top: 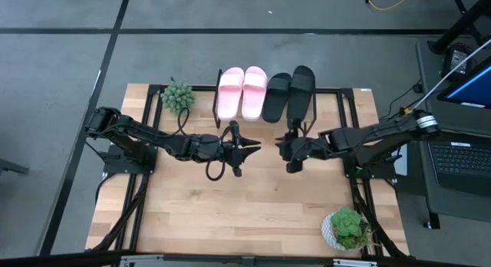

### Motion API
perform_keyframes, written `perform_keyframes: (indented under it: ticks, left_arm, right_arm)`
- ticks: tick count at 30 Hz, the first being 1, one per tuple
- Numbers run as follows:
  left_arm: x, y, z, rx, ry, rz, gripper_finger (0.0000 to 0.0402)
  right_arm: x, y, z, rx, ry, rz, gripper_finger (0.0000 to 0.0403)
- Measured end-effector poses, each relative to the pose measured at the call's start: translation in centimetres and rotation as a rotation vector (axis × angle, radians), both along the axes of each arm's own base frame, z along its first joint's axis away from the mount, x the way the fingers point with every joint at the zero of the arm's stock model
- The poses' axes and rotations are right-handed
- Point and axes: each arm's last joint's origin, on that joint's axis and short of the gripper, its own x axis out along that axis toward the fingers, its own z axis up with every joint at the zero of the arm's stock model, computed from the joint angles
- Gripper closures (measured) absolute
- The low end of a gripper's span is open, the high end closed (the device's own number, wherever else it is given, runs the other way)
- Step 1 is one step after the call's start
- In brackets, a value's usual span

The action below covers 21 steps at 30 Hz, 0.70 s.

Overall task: Pick and place slides into the shelf
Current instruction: Adjust the black slippers on the shelf

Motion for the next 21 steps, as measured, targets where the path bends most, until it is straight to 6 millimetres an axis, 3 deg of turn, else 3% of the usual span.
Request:
perform_keyframes:
  ticks: [10,21]
  left_arm:
    - [-0.2,0.1,-0.9,0.011,0.096,0.02,0.0337]
    - [-0.2,0.1,-0.9,-0.009,0.09,0.023,0.0337]
  right_arm:
    - [2.5,-2.8,-1.9,-0.105,0.051,-0.05,0.024]
    - [3.0,-5.8,-1.8,-0.118,0.019,-0.142,0.0225]
